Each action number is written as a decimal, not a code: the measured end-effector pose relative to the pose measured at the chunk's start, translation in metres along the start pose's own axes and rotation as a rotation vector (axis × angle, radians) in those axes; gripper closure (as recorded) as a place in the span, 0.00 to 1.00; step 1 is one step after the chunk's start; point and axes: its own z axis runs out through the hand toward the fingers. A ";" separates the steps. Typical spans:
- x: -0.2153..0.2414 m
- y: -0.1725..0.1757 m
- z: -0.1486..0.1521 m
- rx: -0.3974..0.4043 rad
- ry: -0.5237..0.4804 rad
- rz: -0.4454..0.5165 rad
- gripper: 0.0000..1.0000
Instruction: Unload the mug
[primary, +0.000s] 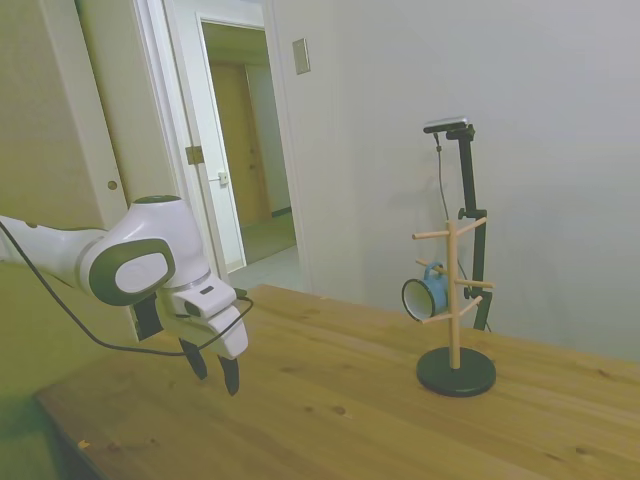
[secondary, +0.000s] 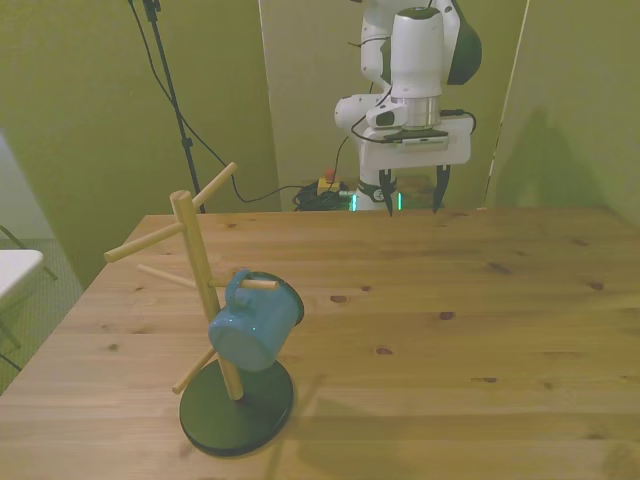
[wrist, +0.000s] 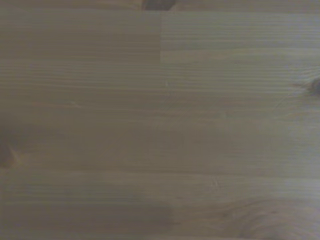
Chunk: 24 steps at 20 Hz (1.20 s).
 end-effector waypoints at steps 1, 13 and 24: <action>0.000 0.000 0.001 -0.002 0.000 -0.001 0.00; 0.141 -0.030 -0.020 0.153 0.242 0.143 0.00; 0.201 -0.064 -0.028 0.210 0.370 0.196 0.00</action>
